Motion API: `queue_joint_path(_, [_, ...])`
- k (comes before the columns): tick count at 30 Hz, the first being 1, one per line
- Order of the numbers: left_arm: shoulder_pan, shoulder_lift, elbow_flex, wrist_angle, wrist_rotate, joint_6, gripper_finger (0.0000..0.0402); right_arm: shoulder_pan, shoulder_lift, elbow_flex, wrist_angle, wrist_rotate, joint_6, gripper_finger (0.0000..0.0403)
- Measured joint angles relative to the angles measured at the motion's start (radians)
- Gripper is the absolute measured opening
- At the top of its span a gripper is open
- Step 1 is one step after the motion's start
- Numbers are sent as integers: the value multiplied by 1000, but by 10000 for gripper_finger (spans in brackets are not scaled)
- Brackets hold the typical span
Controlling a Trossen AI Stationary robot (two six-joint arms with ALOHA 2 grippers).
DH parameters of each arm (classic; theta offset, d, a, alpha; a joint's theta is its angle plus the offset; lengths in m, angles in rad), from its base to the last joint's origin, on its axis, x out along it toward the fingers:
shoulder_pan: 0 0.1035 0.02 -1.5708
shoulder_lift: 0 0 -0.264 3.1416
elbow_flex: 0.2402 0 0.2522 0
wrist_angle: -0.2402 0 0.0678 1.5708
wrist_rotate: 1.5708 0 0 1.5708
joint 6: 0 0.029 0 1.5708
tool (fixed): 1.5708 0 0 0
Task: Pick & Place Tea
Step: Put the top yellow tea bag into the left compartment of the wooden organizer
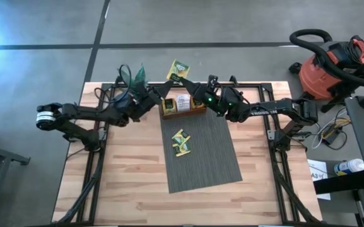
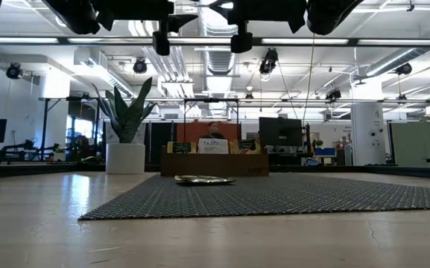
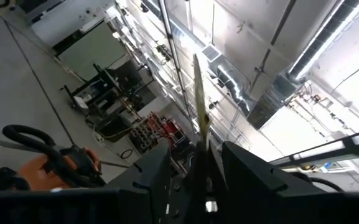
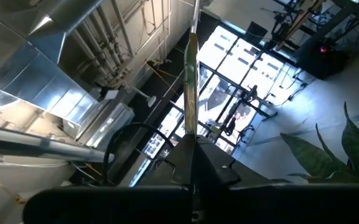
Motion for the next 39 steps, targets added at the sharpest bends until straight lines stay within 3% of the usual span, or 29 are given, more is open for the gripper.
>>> queue_joint_path(10, [40, 1, 13, 2, 85, 0, 124, 0, 0, 0, -20, -5, 0, 9])
queue_joint_path(22, [51, 1, 13, -8, 86, 30, 6, 0, 0, 0, -27, -4, -1, 9])
queue_joint_path(30, [62, 1, 13, -12, 94, 60, 1, -1, -1, 0, -62, -111, -16, 14])
queue_joint_path(36, [67, -54, 13, -59, 98, 133, 1, 0, -43, 0, -296, -142, -116, 46])
queue_joint_path(39, [68, -119, 13, -182, 115, 193, 1, 0, -88, 0, -464, -144, -204, 66])
